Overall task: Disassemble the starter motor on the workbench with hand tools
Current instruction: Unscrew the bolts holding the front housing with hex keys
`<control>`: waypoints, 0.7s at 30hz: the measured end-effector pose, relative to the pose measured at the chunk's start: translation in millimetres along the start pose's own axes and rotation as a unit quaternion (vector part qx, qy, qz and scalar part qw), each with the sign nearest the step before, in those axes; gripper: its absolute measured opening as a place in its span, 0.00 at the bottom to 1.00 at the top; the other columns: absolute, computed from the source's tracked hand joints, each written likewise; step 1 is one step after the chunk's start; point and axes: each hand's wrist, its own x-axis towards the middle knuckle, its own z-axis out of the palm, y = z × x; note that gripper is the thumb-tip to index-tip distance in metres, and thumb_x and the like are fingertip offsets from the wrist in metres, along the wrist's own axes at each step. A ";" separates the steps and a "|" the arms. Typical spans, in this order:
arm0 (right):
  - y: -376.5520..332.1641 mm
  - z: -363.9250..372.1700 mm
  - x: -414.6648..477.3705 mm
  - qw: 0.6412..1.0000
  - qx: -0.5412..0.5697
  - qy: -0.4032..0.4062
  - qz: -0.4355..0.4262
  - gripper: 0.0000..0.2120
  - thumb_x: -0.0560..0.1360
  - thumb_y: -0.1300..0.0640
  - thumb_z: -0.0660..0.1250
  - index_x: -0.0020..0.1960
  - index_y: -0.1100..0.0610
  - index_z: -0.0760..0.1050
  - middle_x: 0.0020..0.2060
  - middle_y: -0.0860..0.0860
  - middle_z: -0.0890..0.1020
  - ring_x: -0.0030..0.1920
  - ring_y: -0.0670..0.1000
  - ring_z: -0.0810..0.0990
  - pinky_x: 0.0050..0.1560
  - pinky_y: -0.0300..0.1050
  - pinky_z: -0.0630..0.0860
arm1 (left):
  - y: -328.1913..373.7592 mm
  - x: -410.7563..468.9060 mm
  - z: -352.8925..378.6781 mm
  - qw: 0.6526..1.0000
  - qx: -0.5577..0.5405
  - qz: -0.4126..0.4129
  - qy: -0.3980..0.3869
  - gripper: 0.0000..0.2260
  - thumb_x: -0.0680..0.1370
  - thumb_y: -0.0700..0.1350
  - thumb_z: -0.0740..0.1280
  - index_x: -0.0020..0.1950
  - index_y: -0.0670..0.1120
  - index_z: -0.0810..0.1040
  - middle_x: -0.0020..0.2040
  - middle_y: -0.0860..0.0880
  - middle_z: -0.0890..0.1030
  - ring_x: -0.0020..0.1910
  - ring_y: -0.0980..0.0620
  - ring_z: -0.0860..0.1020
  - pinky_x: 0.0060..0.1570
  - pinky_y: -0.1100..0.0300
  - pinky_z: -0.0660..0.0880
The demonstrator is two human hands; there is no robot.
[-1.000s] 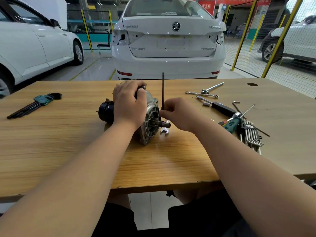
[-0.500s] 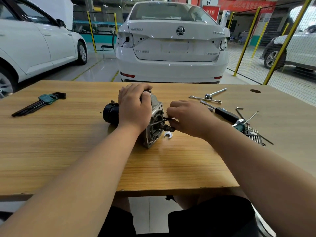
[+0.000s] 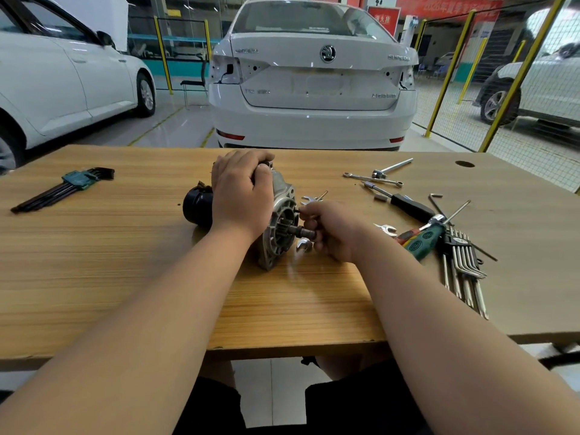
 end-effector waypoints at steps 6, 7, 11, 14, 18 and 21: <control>-4.9 1.6 -4.5 0.996 0.049 -0.022 0.066 0.11 0.79 0.54 0.62 0.38 0.55 0.71 0.20 0.45 0.68 0.18 0.43 0.64 0.19 0.33 0.62 | 2.6 0.0 -0.7 1.000 0.002 -0.002 -0.001 0.17 0.77 0.44 0.54 0.56 0.46 0.81 0.51 0.55 0.77 0.56 0.57 0.68 0.67 0.52 0.62; -5.3 1.7 -4.8 0.995 0.059 -0.026 0.073 0.11 0.78 0.54 0.62 0.38 0.55 0.71 0.20 0.45 0.68 0.18 0.43 0.64 0.19 0.32 0.62 | 2.4 0.1 -0.7 1.000 0.002 -0.002 -0.002 0.17 0.77 0.44 0.54 0.56 0.46 0.81 0.51 0.55 0.76 0.56 0.56 0.69 0.67 0.51 0.61; -4.1 5.9 -3.0 0.996 0.059 -0.017 0.065 0.10 0.78 0.54 0.62 0.39 0.55 0.71 0.20 0.45 0.68 0.20 0.44 0.65 0.20 0.33 0.62 | 1.3 0.3 -1.1 1.000 0.004 -0.001 -0.008 0.17 0.78 0.44 0.53 0.56 0.46 0.80 0.52 0.53 0.78 0.59 0.52 0.71 0.69 0.49 0.61; -2.3 7.5 -0.1 1.000 0.021 0.004 0.019 0.09 0.78 0.54 0.63 0.40 0.55 0.72 0.19 0.45 0.69 0.21 0.45 0.66 0.21 0.34 0.64 | 1.8 0.0 -1.6 1.000 0.009 0.001 -0.012 0.17 0.78 0.44 0.53 0.56 0.46 0.80 0.52 0.53 0.78 0.59 0.52 0.71 0.69 0.48 0.61; -1.5 3.2 0.0 1.000 -0.023 -0.003 -0.007 0.09 0.78 0.54 0.65 0.41 0.56 0.75 0.21 0.46 0.71 0.24 0.46 0.68 0.22 0.36 0.66 | 1.4 0.3 -1.5 1.000 0.012 0.002 -0.008 0.17 0.78 0.44 0.53 0.56 0.45 0.80 0.53 0.51 0.79 0.59 0.51 0.71 0.68 0.48 0.61; -2.9 -1.7 -1.7 0.992 -0.098 -0.004 -0.074 0.08 0.78 0.54 0.67 0.42 0.56 0.78 0.26 0.47 0.75 0.27 0.46 0.72 0.24 0.39 0.70 | 0.8 -0.2 -0.9 1.000 0.017 0.001 0.000 0.17 0.78 0.44 0.53 0.56 0.45 0.81 0.53 0.50 0.80 0.58 0.52 0.71 0.68 0.47 0.62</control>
